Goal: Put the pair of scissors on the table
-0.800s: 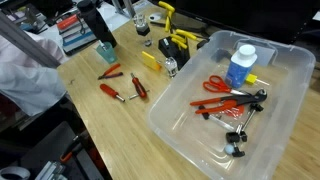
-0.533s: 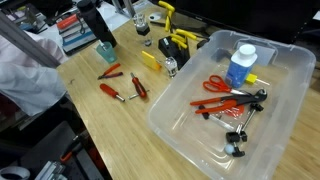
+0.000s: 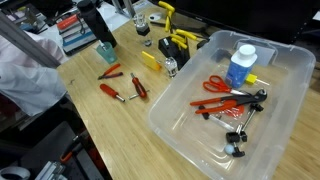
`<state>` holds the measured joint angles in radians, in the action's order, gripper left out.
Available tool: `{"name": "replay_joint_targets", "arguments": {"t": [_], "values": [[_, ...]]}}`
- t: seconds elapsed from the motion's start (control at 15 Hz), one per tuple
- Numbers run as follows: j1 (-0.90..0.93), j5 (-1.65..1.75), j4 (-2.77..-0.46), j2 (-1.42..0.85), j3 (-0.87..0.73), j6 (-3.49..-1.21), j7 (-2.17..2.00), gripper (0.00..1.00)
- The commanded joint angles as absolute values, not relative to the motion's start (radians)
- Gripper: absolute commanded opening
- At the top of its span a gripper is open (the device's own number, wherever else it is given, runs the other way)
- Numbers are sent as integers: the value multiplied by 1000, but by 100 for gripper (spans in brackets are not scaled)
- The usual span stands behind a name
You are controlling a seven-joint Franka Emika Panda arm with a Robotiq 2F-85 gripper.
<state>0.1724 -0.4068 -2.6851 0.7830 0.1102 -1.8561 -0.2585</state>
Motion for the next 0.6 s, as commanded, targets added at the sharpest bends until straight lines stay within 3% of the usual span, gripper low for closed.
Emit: {"name": "replay_joint_targets", "arguments": {"t": [0.0,0.33,0.53], "values": [[76,-417,-2695,760,139,-1948,-357,100],[-49,-367,-2748,669,133,-2213,-456,100],[-18,-368,-2745,678,105,-2160,-410,100]]}}
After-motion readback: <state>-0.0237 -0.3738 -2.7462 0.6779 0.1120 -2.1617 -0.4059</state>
